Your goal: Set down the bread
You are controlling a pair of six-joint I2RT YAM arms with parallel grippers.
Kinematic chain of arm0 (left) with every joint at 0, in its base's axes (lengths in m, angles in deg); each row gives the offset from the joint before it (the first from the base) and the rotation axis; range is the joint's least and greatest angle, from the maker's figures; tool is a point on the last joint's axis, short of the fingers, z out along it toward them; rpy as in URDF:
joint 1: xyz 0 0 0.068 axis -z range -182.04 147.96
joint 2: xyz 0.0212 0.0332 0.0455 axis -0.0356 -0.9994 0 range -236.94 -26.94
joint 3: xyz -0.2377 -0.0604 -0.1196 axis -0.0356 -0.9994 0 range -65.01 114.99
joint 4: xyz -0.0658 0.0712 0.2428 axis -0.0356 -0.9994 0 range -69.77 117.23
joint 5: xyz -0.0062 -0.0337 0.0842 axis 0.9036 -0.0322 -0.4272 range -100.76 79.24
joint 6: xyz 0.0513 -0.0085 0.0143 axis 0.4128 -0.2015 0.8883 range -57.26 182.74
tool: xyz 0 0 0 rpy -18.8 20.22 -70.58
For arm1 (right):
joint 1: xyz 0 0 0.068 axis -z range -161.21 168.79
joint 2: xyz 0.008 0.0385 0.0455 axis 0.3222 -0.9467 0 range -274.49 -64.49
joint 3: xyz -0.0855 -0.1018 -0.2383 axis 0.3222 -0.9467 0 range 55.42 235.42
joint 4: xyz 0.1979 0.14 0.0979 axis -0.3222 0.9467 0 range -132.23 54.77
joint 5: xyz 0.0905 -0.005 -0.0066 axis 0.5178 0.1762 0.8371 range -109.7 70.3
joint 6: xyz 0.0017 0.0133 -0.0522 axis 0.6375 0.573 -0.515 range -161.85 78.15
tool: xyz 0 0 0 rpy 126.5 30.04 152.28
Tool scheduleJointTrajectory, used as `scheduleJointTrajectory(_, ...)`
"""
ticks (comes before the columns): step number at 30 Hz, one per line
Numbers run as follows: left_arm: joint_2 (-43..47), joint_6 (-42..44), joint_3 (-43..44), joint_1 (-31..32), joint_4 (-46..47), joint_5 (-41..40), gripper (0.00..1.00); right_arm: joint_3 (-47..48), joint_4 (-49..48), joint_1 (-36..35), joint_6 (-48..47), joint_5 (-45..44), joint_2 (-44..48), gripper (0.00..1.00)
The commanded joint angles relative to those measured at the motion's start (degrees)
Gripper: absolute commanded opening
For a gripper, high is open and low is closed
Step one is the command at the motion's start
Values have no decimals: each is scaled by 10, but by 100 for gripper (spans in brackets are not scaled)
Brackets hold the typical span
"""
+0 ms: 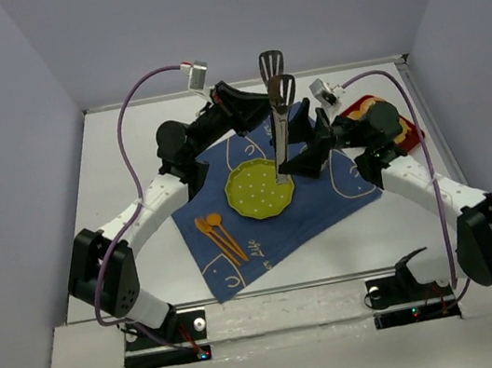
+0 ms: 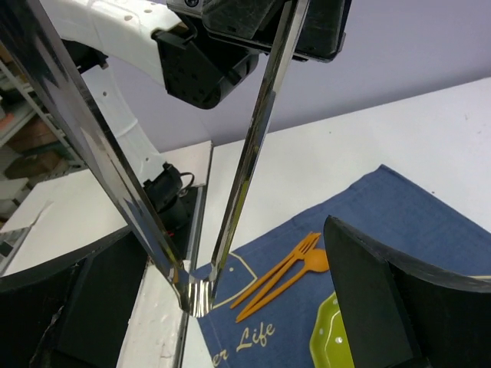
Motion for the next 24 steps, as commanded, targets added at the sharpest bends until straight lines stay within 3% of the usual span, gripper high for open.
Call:
scheduleJointTrajectory(1,10,-4,31,6,49,2,6,51,-107,-13,36,9,-26,100)
scheduleJointTrajectory(8,8,12,28,8,39,-17,6,79,-211,-19,112,7,-60,100)
scheduleJointTrajectory(13,15,38,17,10,20,-41,6,101,-219,-24,138,-12,-70,94)
scheduleJointTrajectory(24,24,52,18,11,16,-47,6,137,-203,-29,170,-23,-95,45)
